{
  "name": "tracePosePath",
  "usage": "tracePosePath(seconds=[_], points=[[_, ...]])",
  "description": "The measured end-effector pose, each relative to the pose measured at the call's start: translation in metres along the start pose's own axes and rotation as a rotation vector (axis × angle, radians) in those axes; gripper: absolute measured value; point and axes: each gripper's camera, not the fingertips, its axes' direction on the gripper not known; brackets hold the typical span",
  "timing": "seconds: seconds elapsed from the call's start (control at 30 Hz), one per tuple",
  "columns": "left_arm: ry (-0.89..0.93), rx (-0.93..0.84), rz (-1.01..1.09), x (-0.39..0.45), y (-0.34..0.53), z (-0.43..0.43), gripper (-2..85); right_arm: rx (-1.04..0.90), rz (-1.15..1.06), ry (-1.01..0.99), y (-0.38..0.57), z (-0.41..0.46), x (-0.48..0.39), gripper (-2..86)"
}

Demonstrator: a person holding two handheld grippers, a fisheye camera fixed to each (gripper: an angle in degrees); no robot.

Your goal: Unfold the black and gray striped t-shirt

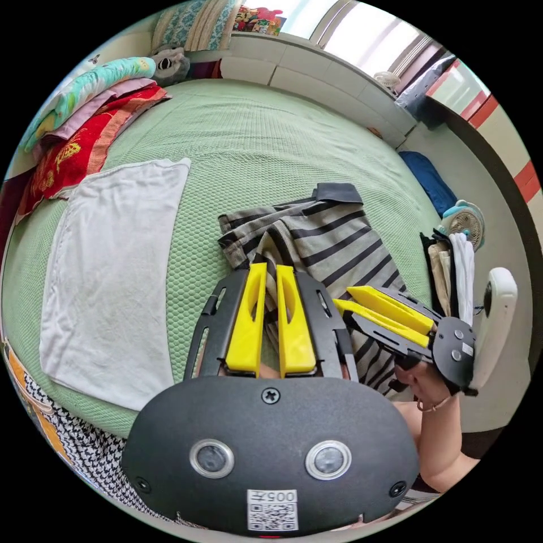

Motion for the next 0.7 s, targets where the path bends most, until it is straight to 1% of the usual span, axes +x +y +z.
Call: tracePosePath(seconds=[0.07,0.2,0.3,0.37,0.6,0.7], points=[[0.045,0.039,0.011,-0.008,0.004,-0.017,5.9,0.026,0.021,-0.026,0.002,-0.006,0.011,4.8],[0.058,0.062,0.02,-0.017,0.016,-0.023,8.5,0.129,0.082,-0.021,0.011,-0.024,0.036,4.9],[0.043,0.05,0.016,-0.02,0.018,-0.025,10.8,0.174,0.128,-0.023,0.017,-0.035,0.053,7.1],[0.027,0.075,0.035,-0.019,0.02,-0.03,11.7,0.196,0.154,-0.036,0.021,-0.04,0.064,8.2],[0.037,0.039,0.064,-0.014,0.032,-0.033,13.5,0.253,0.275,-0.003,0.037,-0.053,0.108,11.6],[0.082,0.006,0.069,-0.013,0.036,-0.029,14.0,0.244,0.311,0.008,0.041,-0.054,0.121,12.8]])
